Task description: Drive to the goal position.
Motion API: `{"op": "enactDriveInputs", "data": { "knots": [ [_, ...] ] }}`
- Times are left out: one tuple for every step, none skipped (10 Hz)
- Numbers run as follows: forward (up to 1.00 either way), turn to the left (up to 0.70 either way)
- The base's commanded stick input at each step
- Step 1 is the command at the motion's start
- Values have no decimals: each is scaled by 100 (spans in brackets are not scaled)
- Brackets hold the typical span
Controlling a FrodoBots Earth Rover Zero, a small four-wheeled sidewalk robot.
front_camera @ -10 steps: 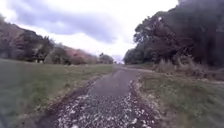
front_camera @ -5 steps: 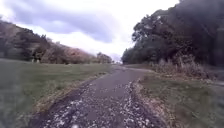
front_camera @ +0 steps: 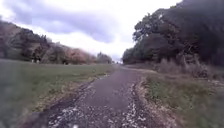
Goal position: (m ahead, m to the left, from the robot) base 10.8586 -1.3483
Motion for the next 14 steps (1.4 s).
{"op": "enactDriveInputs", "data": {
  "knots": [
    [60, -15],
    [60, -15],
    [60, -15],
    [60, -15],
    [60, -15],
    [60, -15],
    [60, -15],
    [60, -15],
    [60, -15],
    [60, -15],
    [60, -15],
    [60, -15],
    [60, -15],
    [60, -15]
  ]
}}
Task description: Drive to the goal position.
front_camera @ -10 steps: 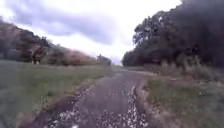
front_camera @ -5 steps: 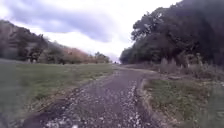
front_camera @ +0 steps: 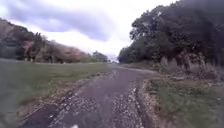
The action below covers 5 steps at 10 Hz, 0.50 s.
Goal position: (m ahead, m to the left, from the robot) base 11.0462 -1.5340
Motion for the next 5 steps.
{"op": "enactDriveInputs", "data": {
  "knots": [
    [60, -15],
    [60, -15],
    [60, -15],
    [60, 0],
    [60, 0]
  ]
}}
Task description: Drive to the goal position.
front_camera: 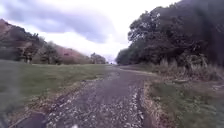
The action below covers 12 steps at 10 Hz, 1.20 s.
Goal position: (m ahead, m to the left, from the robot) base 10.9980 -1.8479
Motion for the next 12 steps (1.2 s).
{"op": "enactDriveInputs", "data": {
  "knots": [
    [60, 0],
    [60, 0],
    [60, 0],
    [60, 0],
    [60, 0],
    [60, 0],
    [60, 0],
    [60, -4],
    [60, -10],
    [60, -15],
    [60, -15],
    [60, -15]
  ]
}}
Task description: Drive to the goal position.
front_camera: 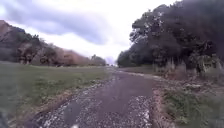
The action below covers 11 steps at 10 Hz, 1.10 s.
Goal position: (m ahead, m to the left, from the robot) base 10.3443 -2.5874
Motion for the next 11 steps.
{"op": "enactDriveInputs", "data": {
  "knots": [
    [60, -15],
    [60, -15],
    [60, -15],
    [60, -15],
    [60, -15],
    [60, -15],
    [60, -15],
    [60, -15],
    [60, -15],
    [60, -15],
    [60, -15]
  ]
}}
